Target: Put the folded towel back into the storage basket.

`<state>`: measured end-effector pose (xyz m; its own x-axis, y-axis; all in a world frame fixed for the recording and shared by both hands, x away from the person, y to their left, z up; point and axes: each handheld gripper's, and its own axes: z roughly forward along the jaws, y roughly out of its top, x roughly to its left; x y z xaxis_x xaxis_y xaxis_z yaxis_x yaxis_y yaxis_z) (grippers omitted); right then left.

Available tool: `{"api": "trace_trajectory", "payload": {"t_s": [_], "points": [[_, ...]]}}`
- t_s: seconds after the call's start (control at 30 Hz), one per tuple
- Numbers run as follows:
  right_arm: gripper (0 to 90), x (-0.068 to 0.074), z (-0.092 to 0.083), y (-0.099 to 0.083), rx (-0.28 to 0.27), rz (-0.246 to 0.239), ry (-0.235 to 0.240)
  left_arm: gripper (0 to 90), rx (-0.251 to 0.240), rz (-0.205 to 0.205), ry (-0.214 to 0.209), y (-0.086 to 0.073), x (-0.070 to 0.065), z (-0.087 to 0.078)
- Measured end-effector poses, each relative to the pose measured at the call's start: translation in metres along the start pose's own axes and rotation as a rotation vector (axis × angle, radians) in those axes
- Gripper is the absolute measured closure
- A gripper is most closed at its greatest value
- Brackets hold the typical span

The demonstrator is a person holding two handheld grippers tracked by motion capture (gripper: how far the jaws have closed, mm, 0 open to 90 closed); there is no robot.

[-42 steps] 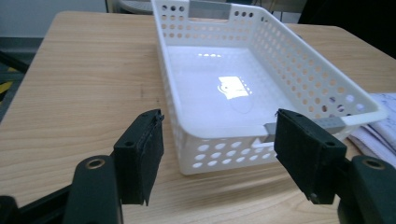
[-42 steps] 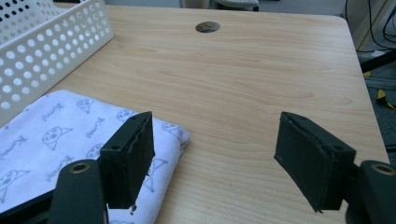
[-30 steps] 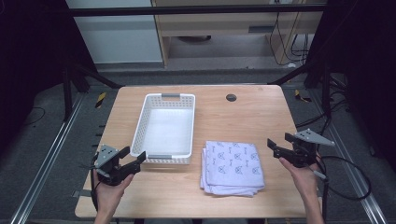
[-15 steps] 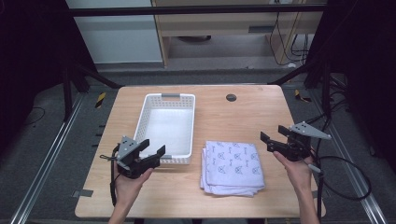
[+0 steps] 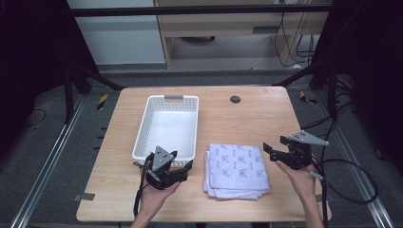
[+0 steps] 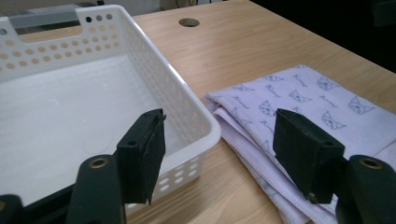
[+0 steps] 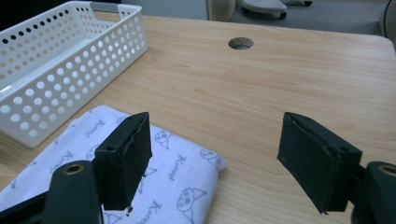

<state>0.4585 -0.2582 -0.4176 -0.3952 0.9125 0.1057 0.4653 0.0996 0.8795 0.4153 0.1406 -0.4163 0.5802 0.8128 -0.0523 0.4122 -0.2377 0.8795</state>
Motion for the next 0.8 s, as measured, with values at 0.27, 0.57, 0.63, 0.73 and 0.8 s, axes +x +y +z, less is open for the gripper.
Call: {"api": "trace_trajectory", "payload": {"t_s": [0.27,0.57,0.63,0.73,0.8], "points": [[27.2,0.005,0.009,-0.005,0.028,-0.021,0.016,34.8,0.033,0.024,-0.038,-0.005,-0.017,0.009],[30.8,0.008,0.018,-0.009,0.048,-0.036,0.023,37.6,0.071,0.038,-0.079,-0.009,-0.032,0.021],[31.0,0.007,0.019,-0.01,0.048,-0.037,0.024,38.2,0.079,0.038,-0.087,-0.009,-0.035,0.023],[31.5,0.006,0.022,-0.011,0.052,-0.032,0.023,40.2,0.093,0.049,-0.099,-0.01,-0.041,0.028],[32.0,0.005,0.024,-0.013,0.059,-0.03,0.02,41.3,0.102,0.061,-0.094,-0.012,-0.046,0.032]]}}
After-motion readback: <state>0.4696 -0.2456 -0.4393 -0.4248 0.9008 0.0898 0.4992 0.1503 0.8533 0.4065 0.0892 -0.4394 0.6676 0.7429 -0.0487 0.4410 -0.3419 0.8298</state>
